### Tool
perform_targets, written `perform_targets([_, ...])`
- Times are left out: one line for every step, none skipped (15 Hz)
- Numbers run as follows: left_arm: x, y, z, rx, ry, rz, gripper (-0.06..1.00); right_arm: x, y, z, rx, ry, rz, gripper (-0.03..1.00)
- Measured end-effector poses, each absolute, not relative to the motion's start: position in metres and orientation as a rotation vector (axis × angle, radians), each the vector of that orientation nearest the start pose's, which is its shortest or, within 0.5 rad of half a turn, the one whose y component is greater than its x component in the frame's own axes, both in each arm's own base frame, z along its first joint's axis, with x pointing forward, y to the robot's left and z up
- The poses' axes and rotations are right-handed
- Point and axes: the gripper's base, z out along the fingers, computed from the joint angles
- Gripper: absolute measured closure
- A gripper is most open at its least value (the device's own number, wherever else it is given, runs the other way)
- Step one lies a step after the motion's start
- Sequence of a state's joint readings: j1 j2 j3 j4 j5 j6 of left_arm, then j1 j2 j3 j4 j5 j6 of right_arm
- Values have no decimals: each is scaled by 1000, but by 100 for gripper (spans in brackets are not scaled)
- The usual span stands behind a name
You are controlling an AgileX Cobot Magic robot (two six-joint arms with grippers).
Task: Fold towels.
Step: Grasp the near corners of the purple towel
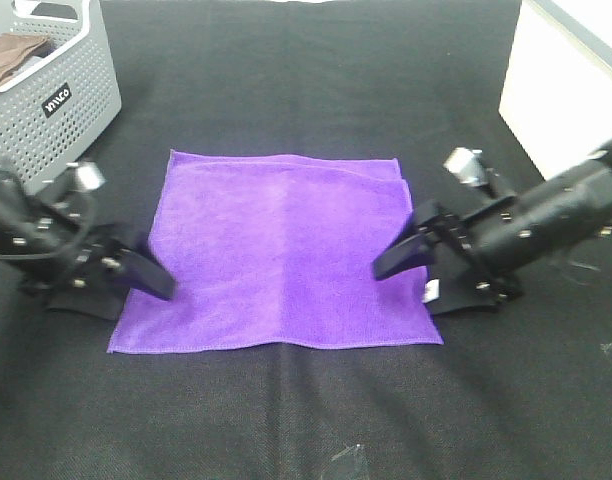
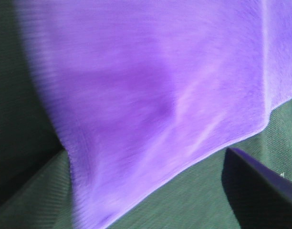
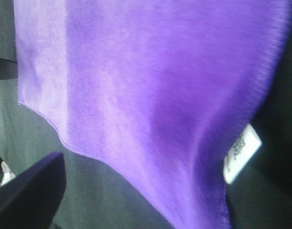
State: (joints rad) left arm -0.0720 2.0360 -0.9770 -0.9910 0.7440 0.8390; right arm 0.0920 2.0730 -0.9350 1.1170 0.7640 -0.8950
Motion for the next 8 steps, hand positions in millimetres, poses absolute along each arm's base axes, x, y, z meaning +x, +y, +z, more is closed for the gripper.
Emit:
perform_targets([327,-89,88,182,2904,-907,17,316,96,73,-97,2907,1018,13])
perform_targets([329,-100,86,193,2915,-915,19,317,104,72,-124,2903,1007,17])
perform_targets([331,-110,82,183,2932,-931,21,318,110,71,-151,2902,996,21])
perform_targets([332,-118,80,171,2942,-948,25,320,112,71,-152,2902,992,25])
perform_targets([332,-123,78,159,2951,-962,30,320,112,70,-138,2908,985,31])
perform_targets([332,-125,76,155,2956,-959,38,320,112,69,-130,2914,968,37])
perform_targets([332,-125,74,149,2961,-957,48,320,111,67,-115,2925,950,46])
perform_targets([332,-125,71,152,2970,-941,61,320,110,66,-95,2941,937,62])
